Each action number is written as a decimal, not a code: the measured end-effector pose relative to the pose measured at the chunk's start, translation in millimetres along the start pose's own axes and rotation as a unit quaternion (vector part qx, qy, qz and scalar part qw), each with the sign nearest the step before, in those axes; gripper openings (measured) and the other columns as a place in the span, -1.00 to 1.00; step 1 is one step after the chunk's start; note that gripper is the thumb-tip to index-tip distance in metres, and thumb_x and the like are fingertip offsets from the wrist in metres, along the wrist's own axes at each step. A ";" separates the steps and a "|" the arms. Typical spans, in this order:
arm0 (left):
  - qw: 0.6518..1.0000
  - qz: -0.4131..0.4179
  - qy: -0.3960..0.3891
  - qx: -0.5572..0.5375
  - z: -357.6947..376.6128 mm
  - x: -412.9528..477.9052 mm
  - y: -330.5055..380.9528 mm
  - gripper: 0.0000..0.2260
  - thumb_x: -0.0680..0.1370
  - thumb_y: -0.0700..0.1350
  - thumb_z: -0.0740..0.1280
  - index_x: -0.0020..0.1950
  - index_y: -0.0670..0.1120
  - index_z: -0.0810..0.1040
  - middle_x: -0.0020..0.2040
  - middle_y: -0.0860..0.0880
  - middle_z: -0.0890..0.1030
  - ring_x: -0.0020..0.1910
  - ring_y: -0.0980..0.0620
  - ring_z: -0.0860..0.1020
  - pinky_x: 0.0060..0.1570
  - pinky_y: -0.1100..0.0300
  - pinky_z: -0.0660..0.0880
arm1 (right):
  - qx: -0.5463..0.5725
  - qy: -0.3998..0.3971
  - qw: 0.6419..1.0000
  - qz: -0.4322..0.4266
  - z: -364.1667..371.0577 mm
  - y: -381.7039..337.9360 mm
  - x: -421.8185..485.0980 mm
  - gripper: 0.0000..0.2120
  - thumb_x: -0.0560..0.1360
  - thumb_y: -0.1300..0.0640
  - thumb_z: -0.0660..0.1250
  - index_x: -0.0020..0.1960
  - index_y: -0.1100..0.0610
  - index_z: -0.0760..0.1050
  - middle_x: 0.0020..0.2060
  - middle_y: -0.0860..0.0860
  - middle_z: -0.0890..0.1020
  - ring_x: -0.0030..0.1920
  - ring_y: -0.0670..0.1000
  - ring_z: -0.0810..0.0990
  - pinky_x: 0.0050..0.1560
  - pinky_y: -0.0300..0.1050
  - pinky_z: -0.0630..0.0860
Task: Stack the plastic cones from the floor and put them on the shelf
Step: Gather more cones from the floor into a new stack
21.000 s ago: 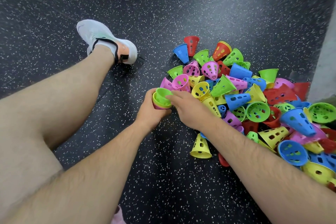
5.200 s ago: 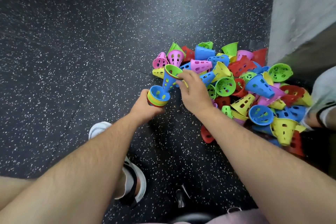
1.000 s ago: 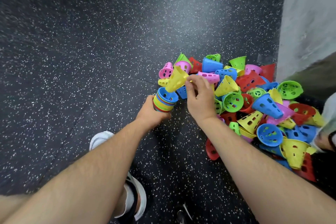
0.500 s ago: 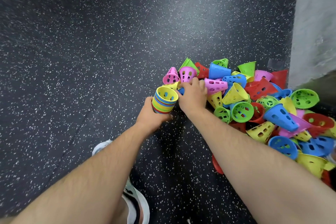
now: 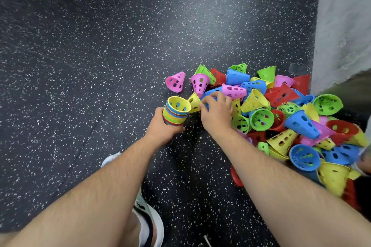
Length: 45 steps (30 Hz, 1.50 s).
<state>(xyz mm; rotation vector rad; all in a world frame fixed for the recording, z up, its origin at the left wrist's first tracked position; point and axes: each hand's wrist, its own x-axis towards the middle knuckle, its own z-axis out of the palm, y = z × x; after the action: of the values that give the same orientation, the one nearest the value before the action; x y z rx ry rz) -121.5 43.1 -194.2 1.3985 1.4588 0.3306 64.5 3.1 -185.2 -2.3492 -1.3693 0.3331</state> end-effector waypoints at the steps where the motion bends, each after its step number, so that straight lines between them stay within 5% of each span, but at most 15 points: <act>1: 1.000 -0.001 -0.004 0.004 -0.6 -1.3 -0.1 -0.37 0.31 -0.17 0.66 0.22 -0.04 0.37 -0.02 0.02 0.61 -0.12 0.10 0.59 -0.07 0.16 0.50 | 0.029 0.016 0.999 0.000 -5.4 4.0 -3.1 -0.86 0.55 -0.02 0.33 0.00 0.01 0.59 0.13 -0.01 0.49 0.16 0.12 0.37 0.20 0.06 0.36; 6: 1.000 -0.004 -0.017 0.020 5.3 -9.2 4.2 -0.40 0.28 -0.06 0.65 0.17 0.03 0.37 -0.07 0.00 0.64 -0.22 0.03 0.59 -0.19 0.09 0.53 | 0.185 0.061 0.981 -0.024 -43.0 9.1 -7.7 -0.90 0.60 0.09 0.29 0.02 0.09 0.55 -0.07 0.02 0.52 -0.08 0.05 0.47 0.00 0.03 0.43; 10: 0.999 -0.005 -0.025 0.035 13.3 -19.6 12.0 -0.37 0.22 0.00 0.64 0.15 0.04 0.38 -0.03 0.02 0.63 -0.07 -0.01 0.63 0.05 -0.02 0.61 | 0.214 0.096 0.970 -0.064 -69.6 5.2 -13.1 -0.90 0.62 0.14 0.26 0.02 0.13 0.54 -0.09 0.01 0.53 -0.09 -0.05 0.43 0.00 -0.12 0.41; 14: 1.000 -0.006 -0.013 0.010 18.1 -24.2 14.8 -0.35 0.09 0.11 0.60 0.06 0.09 0.37 -0.07 0.01 0.65 -0.16 -0.01 0.63 0.02 -0.13 0.63 | 0.198 0.012 0.963 -0.182 -71.1 -1.6 -16.8 -0.89 0.60 0.26 0.28 0.07 0.20 0.57 0.00 0.06 0.54 0.00 -0.18 0.42 0.13 -0.42 0.35; 20: 0.999 -0.005 0.014 -0.045 3.1 -22.3 25.3 -0.54 0.27 -0.16 0.64 -0.01 0.01 0.44 -0.22 0.01 0.62 -0.36 0.06 0.53 -0.25 0.11 0.53 | 0.173 -0.072 0.956 -0.226 -52.7 -20.3 -6.0 -0.76 0.64 0.16 0.20 0.25 0.16 0.54 0.13 0.00 0.57 0.18 -0.09 0.49 0.25 -0.30 0.36; 23: 0.998 -0.018 0.021 -0.049 -8.8 -4.3 17.5 -0.49 0.18 -0.02 0.63 0.00 -0.09 0.49 -0.34 -0.04 0.59 -0.43 -0.05 0.50 -0.37 0.04 0.45 | 0.146 -0.092 0.957 -0.231 -48.3 -37.3 16.7 -0.73 0.64 0.24 0.17 0.29 0.19 0.52 0.16 0.05 0.56 0.22 -0.03 0.46 0.31 -0.22 0.34; 26: 0.995 -0.044 0.054 -0.074 -18.0 18.7 3.8 -0.41 0.13 0.06 0.63 0.03 0.10 0.41 -0.26 -0.06 0.63 -0.41 -0.07 0.53 -0.33 -0.01 0.49 | 0.039 -0.131 0.953 -0.271 -34.4 -56.7 49.8 -0.64 0.58 0.36 0.18 0.34 0.26 0.49 0.24 0.14 0.53 0.27 0.11 0.46 0.36 -0.09 0.32; 31: 0.992 -0.054 0.052 -0.100 -35.9 35.2 8.0 -0.40 0.12 0.07 0.62 0.02 0.10 0.39 -0.29 -0.05 0.61 -0.45 -0.02 0.47 -0.25 0.03 0.44 | -0.112 -0.191 0.935 -0.276 4.2 -84.8 105.6 -0.37 0.43 0.35 0.29 0.46 -0.01 0.39 0.48 0.08 0.28 0.40 0.16 0.34 0.31 0.03 0.42; 35: 0.991 -0.064 0.051 -0.105 -44.1 48.4 3.4 -0.41 0.12 0.08 0.63 0.02 0.13 0.40 -0.30 -0.03 0.61 -0.45 -0.02 0.47 -0.23 0.00 0.46 | -0.214 -0.206 0.895 -0.331 32.2 -99.0 137.3 -0.40 0.43 0.30 0.37 0.42 -0.03 0.39 0.54 0.11 0.15 0.40 0.20 0.31 0.32 0.08 0.42; 38: 0.991 -0.071 0.057 -0.103 -48.0 58.5 0.6 -0.40 0.12 0.12 0.64 0.01 0.21 0.39 -0.27 -0.05 0.63 -0.42 -0.05 0.49 -0.18 -0.07 0.51 | -0.246 -0.204 0.887 -0.334 42.7 -106.5 150.5 -0.54 0.48 0.29 0.34 0.35 0.06 0.43 0.45 0.13 0.24 0.28 0.21 0.42 0.19 0.09 0.49; 41: 0.992 -0.065 0.054 -0.094 -52.1 63.1 7.3 -0.43 0.19 0.05 0.65 0.04 0.15 0.39 -0.18 -0.01 0.65 -0.32 -0.02 0.56 -0.12 0.05 0.51 | -0.237 -0.169 0.901 -0.322 40.1 -109.5 158.4 -0.66 0.49 0.35 0.27 0.25 0.17 0.46 0.22 0.14 0.37 0.17 0.19 0.45 0.02 0.06 0.46; 45: 0.994 -0.053 0.062 -0.076 -54.3 67.9 23.8 -0.46 0.22 0.01 0.65 0.04 0.10 0.41 -0.06 0.05 0.65 -0.08 0.05 0.62 0.00 0.11 0.53 | -0.133 -0.118 0.939 -0.295 31.5 -93.4 171.2 -0.69 0.48 0.31 0.30 0.21 0.19 0.44 0.23 0.14 0.36 0.16 0.17 0.40 0.08 0.06 0.49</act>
<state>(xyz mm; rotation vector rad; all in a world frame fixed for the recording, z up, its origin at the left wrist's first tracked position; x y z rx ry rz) -136.1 131.5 -185.0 1.1908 1.5690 0.4584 63.7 200.2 -171.8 -1.9960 -2.2703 0.2650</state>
